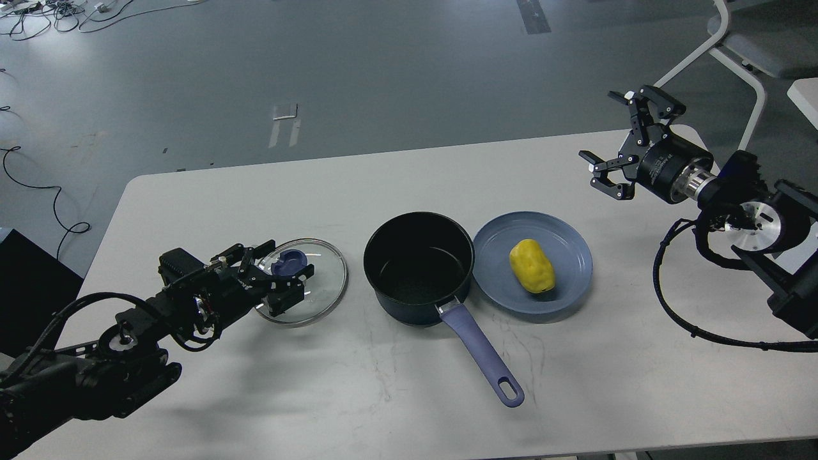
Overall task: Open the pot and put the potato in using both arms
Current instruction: 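Lift the lid off the saucepan and carry it toward the robot, then set the glass lid on the table and raise the left gripper, then reach the right gripper to the yellow potato and grasp it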
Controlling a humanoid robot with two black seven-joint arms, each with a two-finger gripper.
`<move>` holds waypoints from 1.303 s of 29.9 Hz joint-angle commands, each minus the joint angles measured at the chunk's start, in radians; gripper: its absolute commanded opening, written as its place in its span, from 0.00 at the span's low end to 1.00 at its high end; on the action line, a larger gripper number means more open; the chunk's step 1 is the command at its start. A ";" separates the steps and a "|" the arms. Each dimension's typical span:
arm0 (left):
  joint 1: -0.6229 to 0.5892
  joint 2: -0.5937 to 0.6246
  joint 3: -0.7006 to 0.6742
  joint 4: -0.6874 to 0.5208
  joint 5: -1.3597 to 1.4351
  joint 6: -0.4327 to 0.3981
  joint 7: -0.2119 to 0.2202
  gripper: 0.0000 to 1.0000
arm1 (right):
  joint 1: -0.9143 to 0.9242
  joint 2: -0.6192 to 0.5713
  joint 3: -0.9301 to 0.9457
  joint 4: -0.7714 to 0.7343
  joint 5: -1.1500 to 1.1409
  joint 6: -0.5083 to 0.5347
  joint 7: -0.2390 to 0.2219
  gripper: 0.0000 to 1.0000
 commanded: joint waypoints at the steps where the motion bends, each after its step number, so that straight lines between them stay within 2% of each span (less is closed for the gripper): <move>1: -0.058 0.023 -0.001 -0.047 -0.177 0.000 0.000 0.98 | 0.007 -0.003 -0.003 0.004 -0.003 0.003 -0.001 1.00; 6: -0.153 0.073 -0.012 -0.141 -0.436 0.000 0.000 0.98 | 0.032 -0.023 -0.012 0.010 -0.118 0.008 0.001 1.00; 7: -0.186 0.077 -0.029 -0.158 -0.535 -0.021 0.000 0.98 | 0.036 -0.031 -0.027 0.021 -0.177 0.010 0.001 1.00; 10: -0.263 0.080 -0.081 -0.159 -0.800 -0.230 0.000 0.98 | 0.038 -0.081 -0.093 0.105 -0.343 0.011 0.019 1.00; 14: -0.328 0.080 -0.141 -0.146 -1.031 -0.407 0.000 0.98 | 0.057 -0.161 -0.186 0.202 -0.553 0.011 0.051 1.00; 15: -0.328 0.080 -0.157 -0.144 -1.062 -0.421 0.011 0.98 | 0.065 -0.170 -0.203 0.213 -0.584 0.011 0.059 1.00; 17: -0.323 0.070 -0.251 -0.120 -1.161 -0.449 0.240 0.98 | 0.085 -0.218 -0.291 0.266 -0.700 0.011 0.071 1.00; 18: -0.323 0.070 -0.251 -0.120 -1.162 -0.449 0.242 0.98 | 0.085 -0.218 -0.291 0.266 -0.701 0.011 0.071 1.00; 19: -0.320 0.067 -0.307 -0.110 -1.195 -0.453 0.328 0.98 | 0.096 -0.247 -0.335 0.292 -0.765 0.011 0.079 1.00; 20: -0.317 0.066 -0.355 -0.109 -1.212 -0.466 0.394 0.98 | 0.116 -0.271 -0.383 0.318 -0.832 0.011 0.093 1.00; 22: -0.315 0.070 -0.401 -0.109 -1.216 -0.513 0.445 0.98 | 0.151 -0.291 -0.452 0.340 -0.927 0.011 0.109 1.00; 24: -0.315 0.075 -0.417 -0.110 -1.217 -0.571 0.456 0.98 | 0.173 -0.298 -0.496 0.341 -0.977 0.011 0.111 1.00; 26: -0.312 0.080 -0.425 -0.110 -1.219 -0.676 0.458 0.98 | 0.208 -0.298 -0.573 0.340 -1.029 0.011 0.114 1.00; 29: -0.305 0.081 -0.425 -0.110 -1.219 -0.687 0.456 0.98 | 0.235 -0.292 -0.624 0.341 -1.054 0.011 0.120 1.00; 34: -0.300 0.100 -0.425 -0.110 -1.219 -0.690 0.452 0.98 | 0.297 -0.285 -0.731 0.332 -1.158 0.010 0.169 0.96; 39: -0.286 0.103 -0.425 -0.110 -1.219 -0.691 0.450 0.98 | 0.326 -0.233 -0.806 0.314 -1.170 0.010 0.174 0.94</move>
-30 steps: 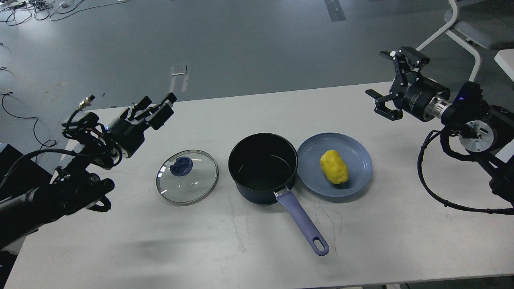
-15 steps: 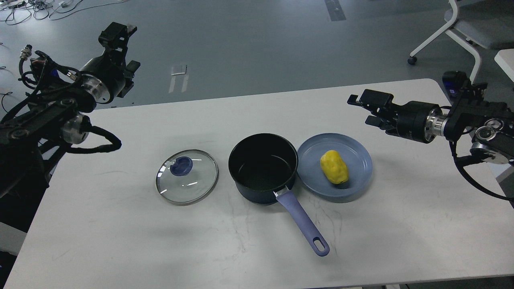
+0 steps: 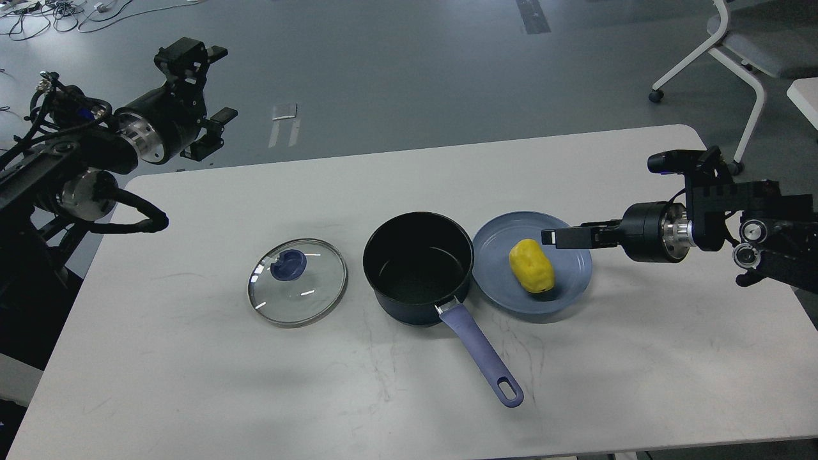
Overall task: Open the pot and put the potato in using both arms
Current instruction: 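Reach the right gripper to the yellow potato and grasp it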
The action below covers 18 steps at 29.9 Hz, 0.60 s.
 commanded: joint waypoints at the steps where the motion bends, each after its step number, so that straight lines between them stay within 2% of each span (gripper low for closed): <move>1: 0.018 0.004 0.000 0.000 0.000 -0.001 -0.002 0.98 | 0.013 0.044 -0.039 -0.025 -0.007 0.000 0.002 0.94; 5: 0.033 0.005 0.000 0.000 0.000 -0.001 -0.004 0.98 | 0.016 0.064 -0.045 -0.030 -0.007 0.000 0.002 0.94; 11: 0.050 0.020 0.000 0.000 -0.002 -0.007 -0.004 0.98 | 0.087 0.089 -0.157 -0.057 -0.010 0.000 0.002 0.92; 13: 0.050 0.020 -0.001 0.000 -0.002 -0.007 -0.004 0.98 | 0.102 0.100 -0.171 -0.057 -0.013 0.001 0.002 0.89; 18: 0.053 0.019 -0.018 0.000 -0.002 -0.007 -0.004 0.98 | 0.159 0.113 -0.234 -0.071 -0.059 0.000 0.005 0.72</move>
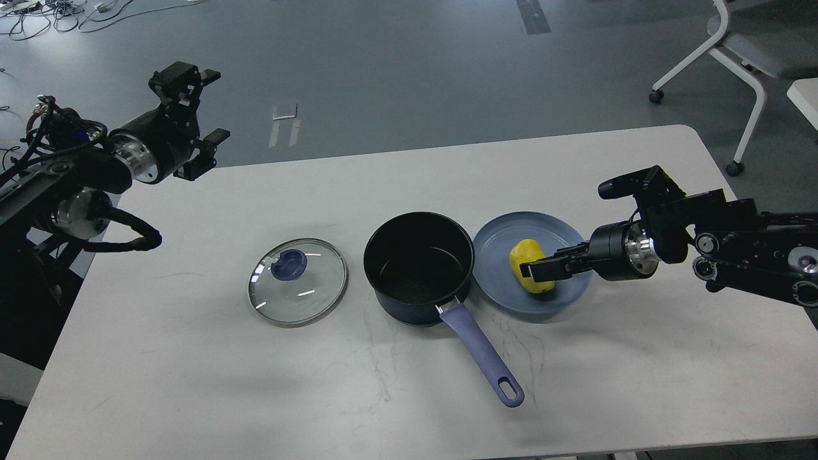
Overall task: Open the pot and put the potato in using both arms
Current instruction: 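Reach the right gripper to the yellow potato and grasp it, then lift the potato and move it over the open saucepan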
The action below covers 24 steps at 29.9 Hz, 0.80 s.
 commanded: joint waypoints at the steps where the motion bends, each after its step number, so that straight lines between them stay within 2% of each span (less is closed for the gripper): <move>1: 0.007 -0.001 -0.013 0.000 0.000 0.000 0.000 0.98 | 0.032 0.016 -0.036 -0.016 -0.015 0.001 0.002 0.70; 9: 0.034 0.014 -0.016 0.000 0.002 0.000 -0.002 0.98 | 0.049 0.072 -0.083 -0.055 -0.059 0.001 0.009 0.56; 14: 0.035 0.014 -0.016 0.000 0.002 0.000 -0.014 0.98 | 0.077 0.072 -0.118 -0.083 -0.107 0.006 0.082 0.42; 24: 0.044 0.011 -0.016 0.000 0.003 0.002 -0.023 0.98 | 0.175 0.058 -0.118 -0.069 -0.090 0.004 0.090 0.35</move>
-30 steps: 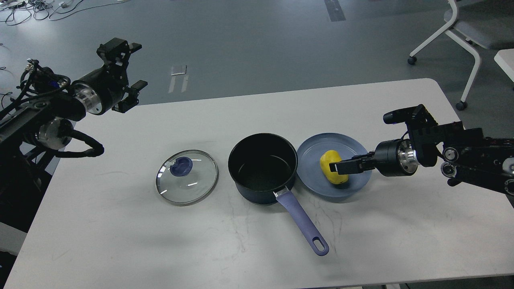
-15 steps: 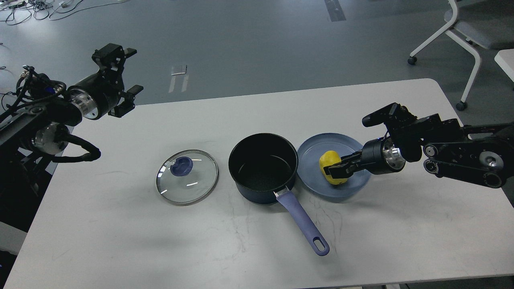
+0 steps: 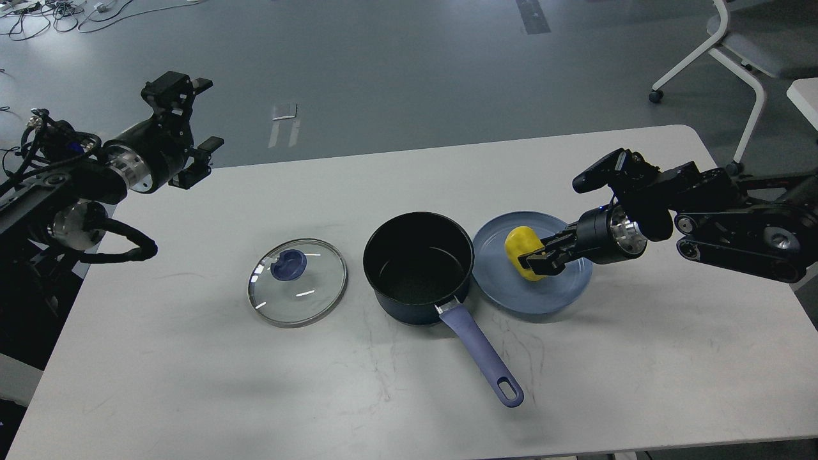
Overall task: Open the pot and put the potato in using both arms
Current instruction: 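Lift the potato and move it over the open saucepan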
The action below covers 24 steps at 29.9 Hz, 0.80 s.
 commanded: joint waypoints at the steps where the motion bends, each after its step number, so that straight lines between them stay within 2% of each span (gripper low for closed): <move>1: 0.001 0.000 0.000 0.001 0.000 0.002 -0.001 0.98 | 0.059 -0.018 0.006 0.023 0.007 -0.002 0.000 0.34; 5: 0.001 0.001 0.000 0.000 0.000 0.002 -0.001 0.98 | 0.115 -0.038 0.009 0.063 0.007 -0.014 0.002 0.32; 9: 0.001 0.000 0.000 0.000 0.000 0.002 -0.001 0.98 | 0.148 -0.008 0.009 0.081 0.007 -0.060 0.003 0.32; 12: 0.001 -0.003 -0.003 0.001 0.000 0.003 -0.001 0.98 | 0.149 0.113 -0.003 0.052 0.005 -0.105 0.003 0.32; 16: 0.001 -0.007 -0.004 0.000 -0.001 0.005 -0.001 0.98 | 0.143 0.236 -0.001 -0.052 0.005 -0.114 0.003 0.33; 18: 0.001 -0.007 -0.009 0.001 -0.001 0.005 -0.001 0.98 | 0.129 0.294 -0.003 -0.107 0.005 -0.131 0.003 0.36; 20: 0.001 -0.007 -0.020 0.000 -0.001 0.005 -0.001 0.98 | 0.102 0.339 -0.007 -0.144 0.005 -0.149 0.000 0.44; 23: 0.003 -0.005 -0.024 0.001 -0.001 0.003 -0.001 0.98 | 0.082 0.374 -0.007 -0.161 0.010 -0.149 -0.009 0.83; 24: 0.004 -0.005 -0.024 0.001 -0.001 0.002 -0.001 0.98 | 0.080 0.376 -0.007 -0.159 0.016 -0.142 -0.014 1.00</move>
